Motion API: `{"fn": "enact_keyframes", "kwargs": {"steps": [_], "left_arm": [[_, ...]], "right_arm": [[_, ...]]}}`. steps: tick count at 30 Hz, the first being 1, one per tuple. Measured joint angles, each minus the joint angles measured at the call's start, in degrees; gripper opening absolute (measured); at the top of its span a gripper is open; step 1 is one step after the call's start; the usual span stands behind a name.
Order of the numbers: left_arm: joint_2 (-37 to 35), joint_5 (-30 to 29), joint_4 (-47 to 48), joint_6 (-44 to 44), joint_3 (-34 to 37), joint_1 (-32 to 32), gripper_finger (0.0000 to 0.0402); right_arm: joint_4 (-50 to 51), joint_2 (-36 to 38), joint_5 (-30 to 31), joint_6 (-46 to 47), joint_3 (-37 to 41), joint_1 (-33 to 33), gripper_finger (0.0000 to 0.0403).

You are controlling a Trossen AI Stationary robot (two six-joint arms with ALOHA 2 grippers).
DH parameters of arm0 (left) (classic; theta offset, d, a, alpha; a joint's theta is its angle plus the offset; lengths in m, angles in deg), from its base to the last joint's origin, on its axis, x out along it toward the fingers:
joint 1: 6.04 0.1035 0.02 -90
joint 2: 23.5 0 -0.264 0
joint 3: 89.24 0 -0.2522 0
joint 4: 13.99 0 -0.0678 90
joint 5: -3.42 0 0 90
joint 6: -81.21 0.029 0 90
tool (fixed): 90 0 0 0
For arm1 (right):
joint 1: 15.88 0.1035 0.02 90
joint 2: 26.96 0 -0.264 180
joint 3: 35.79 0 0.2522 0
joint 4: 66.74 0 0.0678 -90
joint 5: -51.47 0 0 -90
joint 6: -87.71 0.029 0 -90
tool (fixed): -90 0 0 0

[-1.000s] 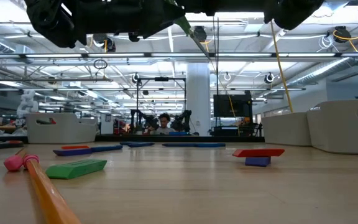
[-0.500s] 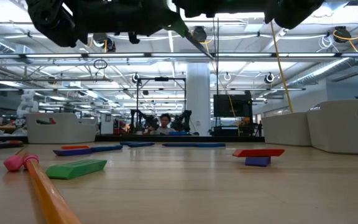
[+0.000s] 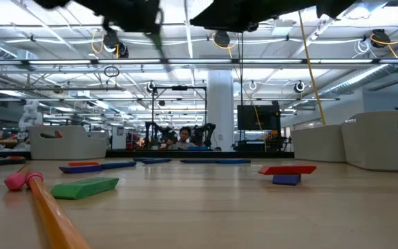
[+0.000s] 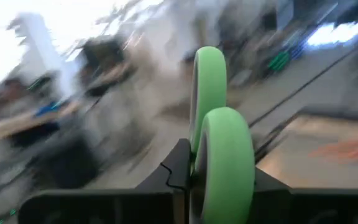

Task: Sort crayons/erasers/pens/pencils in bins
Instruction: Put the green scissor into the top left gray bin

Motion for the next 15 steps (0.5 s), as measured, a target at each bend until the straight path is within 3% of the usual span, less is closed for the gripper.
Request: {"fn": "enact_keyframes", "kwargs": {"steps": [4, 8, 12, 15], "left_arm": [[-6.1, -3.4, 36.2, -14.6, -10.5, 3.7, 0.0035], [-6.1, 4.4, 65.7, -28.7, -24.4, 12.1, 0.0035], [-2.0, 17.7, 81.1, -31.4, -35.4, 24.1, 0.0035], [1.1, 18.6, 84.6, -29.7, -39.8, 31.6, 0.0035]], "right_arm": [[4.0, 0.4, 0.0, 3.3, 0.0, -0.1, 0.0259], [4.9, 0.3, -0.5, 3.4, 0.0, -0.2, 0.0253], [5.3, 0.3, -3.0, 3.5, 0.0, -0.2, 0.0249], [6.5, 0.3, -4.4, 3.6, 0.0, 0.0, 0.0247]]}}
